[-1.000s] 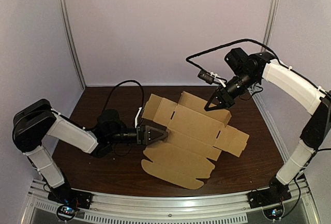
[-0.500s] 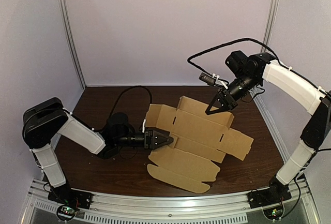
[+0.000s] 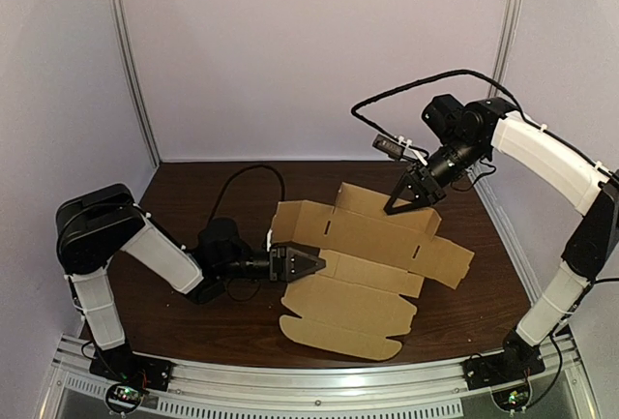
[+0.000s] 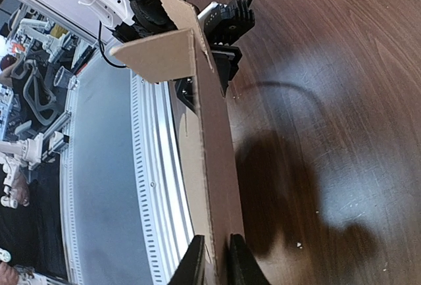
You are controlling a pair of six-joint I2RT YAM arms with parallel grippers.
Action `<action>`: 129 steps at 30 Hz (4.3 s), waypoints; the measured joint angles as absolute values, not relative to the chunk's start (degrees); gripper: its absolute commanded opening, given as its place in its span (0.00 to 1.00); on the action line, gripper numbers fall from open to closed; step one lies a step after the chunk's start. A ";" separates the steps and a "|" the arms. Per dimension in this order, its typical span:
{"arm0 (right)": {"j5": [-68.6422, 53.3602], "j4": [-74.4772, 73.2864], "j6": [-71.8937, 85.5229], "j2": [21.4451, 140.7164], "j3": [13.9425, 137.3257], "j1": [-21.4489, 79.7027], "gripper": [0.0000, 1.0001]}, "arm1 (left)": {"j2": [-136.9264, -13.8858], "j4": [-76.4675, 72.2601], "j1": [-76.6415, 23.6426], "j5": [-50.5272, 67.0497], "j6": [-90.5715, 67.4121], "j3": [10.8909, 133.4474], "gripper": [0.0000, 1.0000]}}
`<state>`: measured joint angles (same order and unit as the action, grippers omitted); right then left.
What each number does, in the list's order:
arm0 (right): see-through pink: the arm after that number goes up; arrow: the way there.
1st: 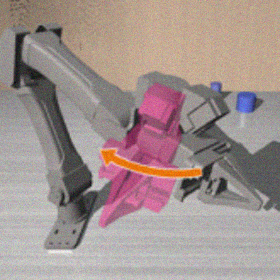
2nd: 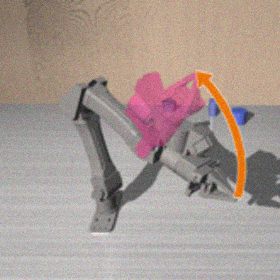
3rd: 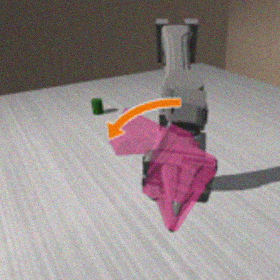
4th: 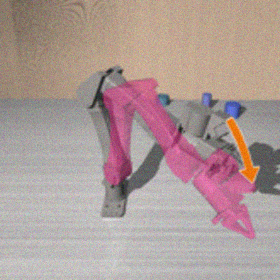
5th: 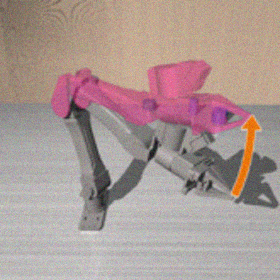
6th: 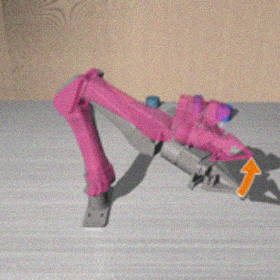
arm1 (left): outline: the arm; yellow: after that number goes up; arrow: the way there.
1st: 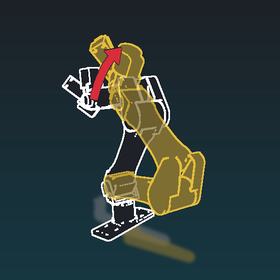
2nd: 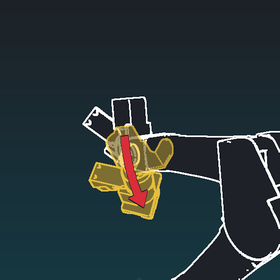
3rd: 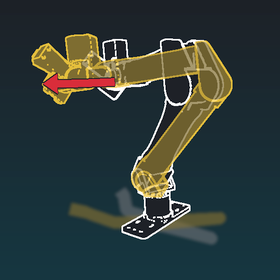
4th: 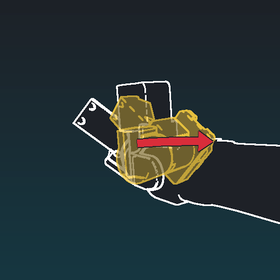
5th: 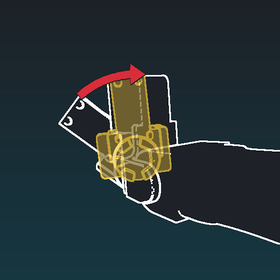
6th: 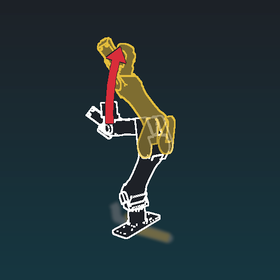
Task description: Fold the paper box
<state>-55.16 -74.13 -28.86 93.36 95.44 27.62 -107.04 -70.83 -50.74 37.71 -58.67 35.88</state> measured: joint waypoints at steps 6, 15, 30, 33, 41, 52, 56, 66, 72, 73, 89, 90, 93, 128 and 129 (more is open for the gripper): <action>-49.93 -71.05 -25.74 93.49 96.60 27.53 0.37 | -107.02 -73.76 -51.11 36.36 -60.64 33.67 0.00; -43.07 -64.55 -20.12 89.21 96.20 17.80 0.50 | -102.52 -71.75 -51.05 31.07 -60.75 29.63 0.00; -49.30 -48.80 -7.18 83.68 71.57 -2.28 0.43 | -80.34 -16.01 -50.94 18.57 -36.27 55.90 0.00; -52.40 -44.58 -4.82 83.79 68.05 -2.24 0.43 | -80.05 -13.47 -50.94 19.55 -36.64 55.79 0.00; -61.01 -29.43 3.88 86.52 63.35 1.50 0.46 | -80.03 -28.86 -50.94 19.46 -49.78 47.35 0.00; -66.00 -7.38 17.98 86.35 55.90 8.12 0.47 | -80.38 -36.42 -50.94 15.03 -55.70 47.27 0.00; -68.25 2.37 24.53 84.88 53.23 8.40 0.47 | -80.82 -36.01 -50.94 14.02 -56.05 47.29 0.00; -71.20 9.61 29.82 78.28 51.00 11.25 0.42 | -81.76 -36.05 -50.94 12.47 -56.29 47.29 0.00; -70.61 -4.97 20.40 76.38 55.55 10.44 0.39 | -81.32 -35.70 -50.94 11.25 -56.36 47.16 0.00; -70.28 -7.92 18.22 75.66 56.69 9.98 0.37 | -80.90 -35.59 -50.94 11.05 -56.25 47.03 0.00; -60.62 -14.79 17.58 76.84 57.34 2.35 0.41 | -77.71 -49.32 -50.94 10.90 -60.34 41.89 0.00; -59.99 -14.76 17.93 76.95 57.34 2.92 0.42 | -78.39 -50.83 -50.94 10.90 -61.19 41.89 0.00; -58.76 -14.20 18.46 76.77 57.78 5.74 0.42 | -80.51 -54.06 -50.96 10.87 -63.11 41.89 0.00; -64.60 5.82 34.00 73.69 58.46 15.70 0.53 | -81.69 -51.79 -51.11 8.58 -63.94 41.89 0.00; -64.73 5.82 34.33 73.58 58.46 15.73 0.54 | -81.65 -51.75 -51.11 8.58 -63.83 41.89 0.00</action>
<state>-64.73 5.82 34.33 73.58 58.46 15.73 -81.65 -51.75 -51.11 8.58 -63.83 41.89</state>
